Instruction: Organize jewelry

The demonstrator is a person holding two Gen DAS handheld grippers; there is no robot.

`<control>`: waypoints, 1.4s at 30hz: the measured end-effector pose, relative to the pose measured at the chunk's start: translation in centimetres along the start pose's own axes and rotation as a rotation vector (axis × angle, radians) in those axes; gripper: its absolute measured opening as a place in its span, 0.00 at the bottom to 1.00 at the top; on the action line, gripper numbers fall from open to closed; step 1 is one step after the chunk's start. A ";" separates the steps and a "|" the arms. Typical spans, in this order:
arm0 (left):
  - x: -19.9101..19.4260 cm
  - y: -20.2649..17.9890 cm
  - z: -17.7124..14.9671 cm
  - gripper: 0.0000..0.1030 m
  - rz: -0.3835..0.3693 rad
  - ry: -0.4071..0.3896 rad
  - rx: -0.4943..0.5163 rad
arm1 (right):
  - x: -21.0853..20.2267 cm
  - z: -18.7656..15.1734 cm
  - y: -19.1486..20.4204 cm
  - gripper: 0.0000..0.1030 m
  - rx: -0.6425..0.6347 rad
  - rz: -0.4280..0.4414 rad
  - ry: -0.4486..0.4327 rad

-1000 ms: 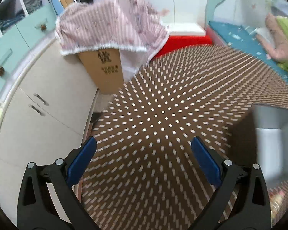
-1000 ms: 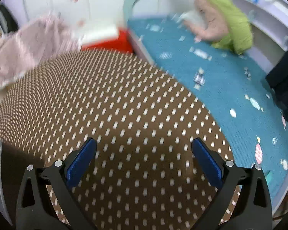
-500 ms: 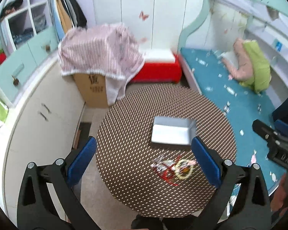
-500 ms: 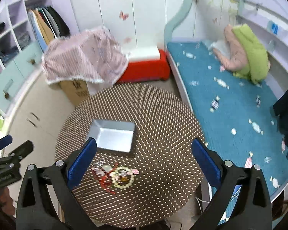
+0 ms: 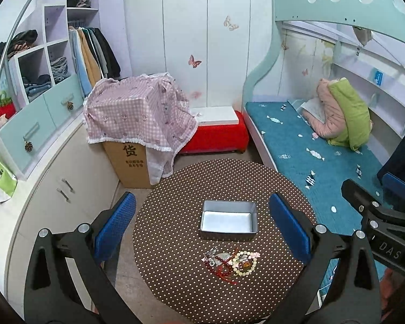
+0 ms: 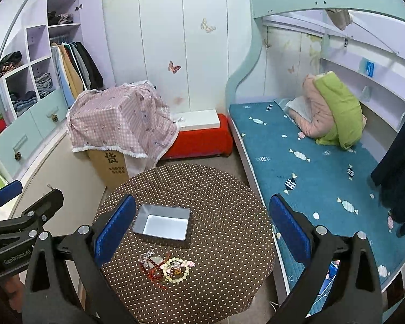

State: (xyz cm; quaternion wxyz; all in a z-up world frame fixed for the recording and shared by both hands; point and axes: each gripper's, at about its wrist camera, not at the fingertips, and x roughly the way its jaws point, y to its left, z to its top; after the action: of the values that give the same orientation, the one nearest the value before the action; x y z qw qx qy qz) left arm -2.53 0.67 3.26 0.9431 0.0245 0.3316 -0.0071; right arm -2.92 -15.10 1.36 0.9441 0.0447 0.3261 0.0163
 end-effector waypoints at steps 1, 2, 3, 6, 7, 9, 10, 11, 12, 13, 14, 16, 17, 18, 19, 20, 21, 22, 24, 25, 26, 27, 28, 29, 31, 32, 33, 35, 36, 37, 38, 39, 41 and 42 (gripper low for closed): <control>0.0 -0.2 0.1 0.96 0.004 -0.003 0.002 | -0.1 0.0 0.0 0.93 -0.003 0.001 -0.005; 0.0 0.0 0.0 0.96 0.006 -0.004 0.002 | -0.3 0.0 0.0 0.93 -0.005 0.001 -0.008; 0.1 0.0 0.1 0.96 0.007 -0.006 0.001 | -0.3 0.0 0.0 0.93 -0.010 0.001 -0.012; 0.1 0.0 0.2 0.96 0.018 -0.009 0.004 | -0.5 0.1 0.1 0.93 -0.012 0.009 -0.017; 0.2 -0.1 0.2 0.96 0.026 -0.008 0.006 | -0.6 0.1 0.1 0.93 -0.015 0.012 -0.020; 0.3 -0.2 0.2 0.96 0.027 -0.006 0.008 | -0.7 0.2 0.1 0.93 -0.020 0.014 -0.024; 0.4 -0.3 0.2 0.96 0.029 -0.005 0.010 | -0.7 0.2 0.2 0.93 -0.022 0.013 -0.027; 0.4 -0.3 0.2 0.96 0.029 -0.004 0.011 | -0.7 0.2 0.1 0.93 -0.023 0.011 -0.029; 0.4 -0.4 0.2 0.96 0.028 -0.003 0.012 | -0.8 0.3 0.1 0.93 -0.024 0.007 -0.032; 0.5 -0.5 0.2 0.96 0.024 -0.003 0.014 | -0.9 0.3 0.1 0.93 -0.025 0.004 -0.034; 0.5 -0.5 0.2 0.96 0.020 -0.002 0.015 | -0.9 0.3 0.0 0.93 -0.025 0.000 -0.035; 0.6 -0.9 0.3 0.96 0.011 0.004 0.021 | -1.1 0.2 -0.2 0.93 -0.021 -0.010 -0.036; 0.8 -1.1 0.4 0.96 0.006 0.007 0.026 | -1.1 0.2 -0.3 0.93 -0.019 -0.014 -0.035; 0.9 -1.3 0.3 0.96 0.001 0.009 0.030 | -1.3 0.1 -0.4 0.93 -0.015 -0.024 -0.035; 1.0 -1.4 0.4 0.96 -0.006 0.013 0.035 | -1.3 0.2 -0.6 0.93 -0.013 -0.031 -0.034; 1.2 -1.6 0.4 0.96 -0.013 0.017 0.039 | -1.3 0.1 -0.8 0.93 -0.011 -0.037 -0.034; 1.3 -1.7 0.4 0.96 -0.018 0.019 0.042 | -1.3 0.1 -0.9 0.93 -0.007 -0.047 -0.031; 1.4 -1.9 0.4 0.96 -0.022 0.021 0.047 | -1.4 0.2 -1.1 0.93 -0.003 -0.054 -0.030; 1.7 -2.3 0.5 0.96 -0.024 0.027 0.056 | -1.4 0.1 -1.3 0.93 0.003 -0.064 -0.025; 1.8 -2.4 0.5 0.96 -0.026 0.031 0.060 | -1.3 0.1 -1.4 0.93 0.007 -0.070 -0.021; 2.0 -2.4 0.5 0.96 -0.028 0.034 0.061 | -1.2 0.1 -1.5 0.93 0.008 -0.072 -0.019; 2.1 -2.5 0.5 0.96 -0.031 0.041 0.063 | -1.2 0.0 -1.6 0.93 0.012 -0.076 -0.016; 2.3 -2.7 0.5 0.96 -0.033 0.047 0.067 | -1.1 0.0 -1.7 0.93 0.015 -0.078 -0.013; 2.5 -2.8 0.5 0.96 -0.035 0.050 0.069 | -1.1 -0.1 -1.7 0.93 0.017 -0.080 -0.010; 2.6 -2.9 0.4 0.96 -0.039 0.055 0.074 | -1.1 -0.1 -1.8 0.93 0.022 -0.088 -0.006; 2.7 -3.1 0.4 0.96 -0.040 0.057 0.076 | -1.0 -0.2 -1.9 0.93 0.024 -0.090 -0.004; 2.8 -3.2 0.4 0.96 -0.042 0.059 0.079 | -1.0 -0.2 -2.0 0.93 0.027 -0.093 -0.002; 3.0 -3.3 0.5 0.96 -0.047 0.061 0.085 | -0.9 -0.3 -2.2 0.93 0.036 -0.094 0.004; 3.1 -3.3 0.5 0.96 -0.048 0.063 0.087 | -0.9 -0.3 -2.2 0.93 0.039 -0.094 0.006; 3.2 -3.4 0.5 0.96 -0.049 0.066 0.090 | -0.9 -0.4 -2.4 0.93 0.043 -0.095 0.010; 3.3 -3.5 0.5 0.96 -0.050 0.068 0.091 | -0.9 -0.4 -2.3 0.93 0.046 -0.096 0.012; 3.4 -3.5 0.5 0.96 -0.052 0.070 0.091 | -0.8 -0.4 -2.4 0.93 0.048 -0.099 0.018; 3.5 -3.6 0.5 0.96 -0.054 0.072 0.092 | -0.6 -0.4 -2.4 0.93 0.051 -0.102 0.025; 3.5 -3.7 0.6 0.96 -0.053 0.073 0.092 | -0.5 -0.5 -2.4 0.93 0.052 -0.102 0.029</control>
State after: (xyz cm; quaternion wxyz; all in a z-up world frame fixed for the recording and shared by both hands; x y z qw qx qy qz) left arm 0.47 -3.04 1.33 0.9276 0.0596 0.3658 -0.0463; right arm -3.61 -17.49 1.07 0.9374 0.0524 0.3421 -0.0397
